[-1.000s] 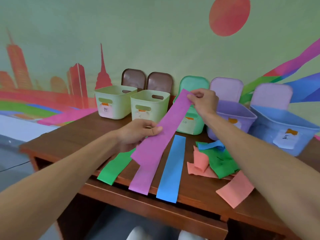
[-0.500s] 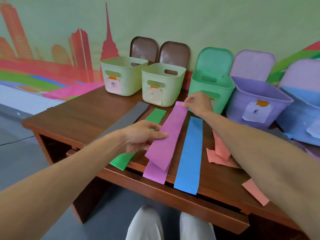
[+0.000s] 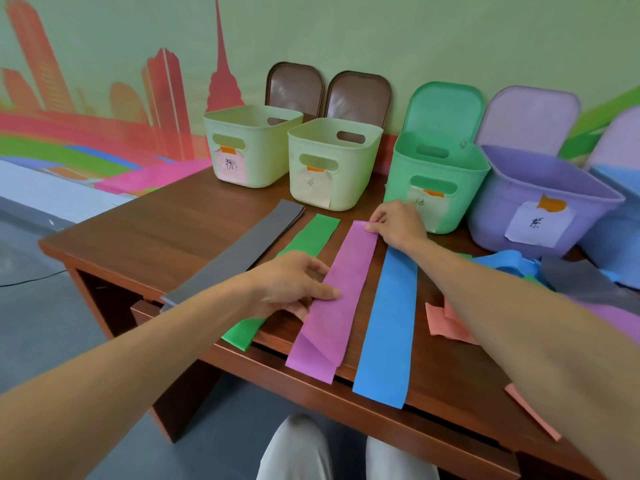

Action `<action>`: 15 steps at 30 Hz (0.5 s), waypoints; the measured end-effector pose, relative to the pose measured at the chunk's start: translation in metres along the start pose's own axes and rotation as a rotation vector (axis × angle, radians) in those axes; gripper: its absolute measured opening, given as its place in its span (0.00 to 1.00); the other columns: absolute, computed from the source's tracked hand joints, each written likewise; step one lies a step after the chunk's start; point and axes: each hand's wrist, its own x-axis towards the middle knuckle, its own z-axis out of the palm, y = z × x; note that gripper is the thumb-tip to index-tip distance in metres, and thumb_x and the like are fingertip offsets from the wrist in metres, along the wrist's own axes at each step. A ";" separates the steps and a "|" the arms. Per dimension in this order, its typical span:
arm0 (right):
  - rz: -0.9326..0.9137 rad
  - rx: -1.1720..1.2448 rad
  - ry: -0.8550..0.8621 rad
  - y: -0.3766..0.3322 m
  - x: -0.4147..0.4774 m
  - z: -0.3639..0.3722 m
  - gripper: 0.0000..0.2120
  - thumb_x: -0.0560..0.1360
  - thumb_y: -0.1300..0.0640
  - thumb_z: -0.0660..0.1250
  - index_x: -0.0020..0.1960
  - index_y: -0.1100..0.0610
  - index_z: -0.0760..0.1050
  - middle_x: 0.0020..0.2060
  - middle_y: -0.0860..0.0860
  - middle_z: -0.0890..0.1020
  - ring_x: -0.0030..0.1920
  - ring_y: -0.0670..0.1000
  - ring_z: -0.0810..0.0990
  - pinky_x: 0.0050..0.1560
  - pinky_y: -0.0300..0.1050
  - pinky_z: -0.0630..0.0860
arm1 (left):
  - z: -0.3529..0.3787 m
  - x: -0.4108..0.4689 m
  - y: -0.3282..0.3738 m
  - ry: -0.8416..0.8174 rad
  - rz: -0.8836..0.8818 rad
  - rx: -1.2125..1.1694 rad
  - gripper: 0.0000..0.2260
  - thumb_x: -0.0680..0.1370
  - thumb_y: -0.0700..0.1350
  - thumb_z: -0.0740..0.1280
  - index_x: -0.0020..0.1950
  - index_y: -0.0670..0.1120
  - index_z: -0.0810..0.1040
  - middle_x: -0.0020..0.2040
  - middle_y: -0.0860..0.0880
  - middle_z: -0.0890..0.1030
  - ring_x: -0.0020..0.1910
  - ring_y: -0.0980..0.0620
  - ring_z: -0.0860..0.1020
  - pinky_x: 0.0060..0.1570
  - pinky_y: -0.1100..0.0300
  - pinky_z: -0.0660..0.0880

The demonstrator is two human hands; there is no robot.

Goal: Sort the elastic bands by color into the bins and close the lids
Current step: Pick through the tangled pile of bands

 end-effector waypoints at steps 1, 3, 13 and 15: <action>0.000 -0.001 0.001 0.000 0.000 0.000 0.07 0.71 0.52 0.74 0.45 0.54 0.82 0.44 0.52 0.84 0.48 0.52 0.81 0.55 0.54 0.77 | 0.001 0.000 0.001 0.008 0.002 0.020 0.16 0.75 0.44 0.70 0.61 0.45 0.73 0.53 0.44 0.80 0.49 0.44 0.83 0.35 0.60 0.81; -0.001 -0.013 0.001 0.000 0.000 0.000 0.07 0.71 0.51 0.73 0.46 0.54 0.82 0.45 0.52 0.84 0.49 0.52 0.81 0.56 0.55 0.76 | 0.003 -0.001 0.005 0.034 0.011 0.086 0.16 0.74 0.43 0.70 0.60 0.44 0.73 0.51 0.43 0.81 0.46 0.43 0.83 0.30 0.62 0.79; -0.037 -0.201 0.014 -0.005 -0.001 -0.001 0.09 0.74 0.50 0.70 0.50 0.55 0.80 0.48 0.53 0.83 0.50 0.54 0.79 0.56 0.53 0.75 | 0.011 -0.001 0.014 0.144 0.095 0.749 0.19 0.76 0.47 0.69 0.62 0.43 0.67 0.33 0.47 0.78 0.20 0.56 0.71 0.20 0.66 0.67; -0.053 -0.213 0.037 -0.006 -0.003 -0.003 0.11 0.73 0.50 0.71 0.53 0.55 0.79 0.49 0.53 0.82 0.51 0.54 0.79 0.56 0.53 0.75 | 0.010 -0.001 0.014 0.181 0.154 0.852 0.19 0.75 0.49 0.69 0.63 0.48 0.69 0.45 0.49 0.79 0.35 0.53 0.77 0.32 0.62 0.75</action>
